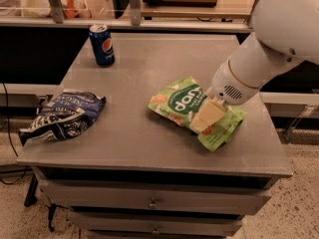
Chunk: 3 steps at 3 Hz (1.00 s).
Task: Move green rice chip bag near pepsi can
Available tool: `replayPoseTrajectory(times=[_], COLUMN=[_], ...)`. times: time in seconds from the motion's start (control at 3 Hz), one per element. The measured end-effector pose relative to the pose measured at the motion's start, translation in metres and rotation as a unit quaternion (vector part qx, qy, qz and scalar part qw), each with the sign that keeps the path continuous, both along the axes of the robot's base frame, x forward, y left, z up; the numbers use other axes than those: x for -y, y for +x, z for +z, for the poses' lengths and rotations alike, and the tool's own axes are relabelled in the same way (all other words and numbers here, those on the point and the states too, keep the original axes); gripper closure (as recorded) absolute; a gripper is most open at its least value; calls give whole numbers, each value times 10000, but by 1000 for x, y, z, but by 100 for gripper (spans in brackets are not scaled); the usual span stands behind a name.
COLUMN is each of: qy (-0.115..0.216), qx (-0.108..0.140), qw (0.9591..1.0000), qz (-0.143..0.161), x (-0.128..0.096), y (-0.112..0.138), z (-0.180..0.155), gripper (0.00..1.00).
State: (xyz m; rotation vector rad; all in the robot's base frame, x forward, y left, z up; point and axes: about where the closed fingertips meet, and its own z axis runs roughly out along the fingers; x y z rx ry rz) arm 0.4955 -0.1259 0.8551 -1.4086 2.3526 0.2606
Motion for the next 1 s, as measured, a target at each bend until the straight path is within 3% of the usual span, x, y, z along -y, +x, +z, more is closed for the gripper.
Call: replayPoseTrajectory(times=[0.33, 0.67, 1.0], qy=[-122, -200, -245], qx=[171, 480, 898], qw=[9997, 9984, 9952], qz=[-127, -233, -287], x=[10, 22, 32], y=[10, 21, 30], z=[11, 35, 69], gripper=[86, 100, 100])
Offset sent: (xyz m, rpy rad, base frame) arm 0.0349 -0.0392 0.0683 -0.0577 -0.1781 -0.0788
